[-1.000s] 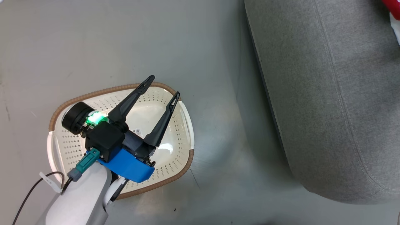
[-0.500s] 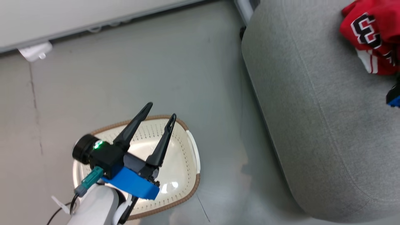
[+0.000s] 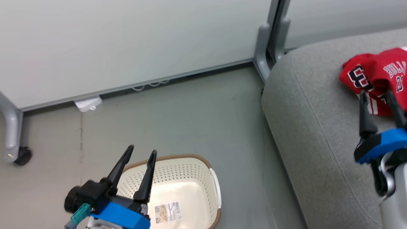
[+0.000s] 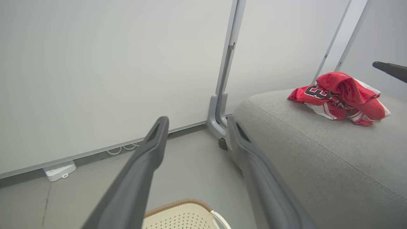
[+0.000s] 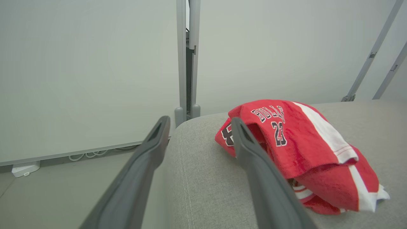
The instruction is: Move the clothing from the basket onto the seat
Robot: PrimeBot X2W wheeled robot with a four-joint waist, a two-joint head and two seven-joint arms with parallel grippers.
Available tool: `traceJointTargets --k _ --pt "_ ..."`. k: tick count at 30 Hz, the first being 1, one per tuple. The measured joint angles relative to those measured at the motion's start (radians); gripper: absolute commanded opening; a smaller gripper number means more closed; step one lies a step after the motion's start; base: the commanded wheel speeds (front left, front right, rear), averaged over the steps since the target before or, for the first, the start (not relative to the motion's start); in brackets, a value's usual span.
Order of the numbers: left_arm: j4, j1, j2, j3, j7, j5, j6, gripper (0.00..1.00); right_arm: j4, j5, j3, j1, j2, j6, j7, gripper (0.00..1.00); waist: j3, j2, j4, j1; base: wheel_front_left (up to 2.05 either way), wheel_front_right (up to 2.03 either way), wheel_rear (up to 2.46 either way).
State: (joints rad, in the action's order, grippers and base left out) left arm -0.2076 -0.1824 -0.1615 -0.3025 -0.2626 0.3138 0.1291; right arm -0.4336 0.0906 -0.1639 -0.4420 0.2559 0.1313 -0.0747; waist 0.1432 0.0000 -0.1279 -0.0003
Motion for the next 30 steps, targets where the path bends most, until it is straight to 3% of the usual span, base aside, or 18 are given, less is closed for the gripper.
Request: traceJointTargets --k 8,16,30 --pt "-0.043 0.082 0.042 0.104 0.0 -0.027 0.0 1.0 0.183 -0.047 0.027 0.224 -0.089 0.0 0.021 1.0 -0.09 0.0 0.076 0.0001 0.0 0.0 0.0" --pt "-0.086 0.13 0.064 0.177 0.0 -0.043 0.0 1.0 0.293 -0.076 0.042 0.346 -0.158 0.0 0.032 1.0 -0.137 0.0 0.131 0.0002 0.0 0.0 0.0" --pt "-0.112 0.141 0.074 0.222 0.0 -0.049 0.0 1.0 0.337 -0.049 0.102 0.449 -0.202 0.0 0.031 1.0 -0.14 0.0 0.159 0.0003 0.0 0.0 0.0"
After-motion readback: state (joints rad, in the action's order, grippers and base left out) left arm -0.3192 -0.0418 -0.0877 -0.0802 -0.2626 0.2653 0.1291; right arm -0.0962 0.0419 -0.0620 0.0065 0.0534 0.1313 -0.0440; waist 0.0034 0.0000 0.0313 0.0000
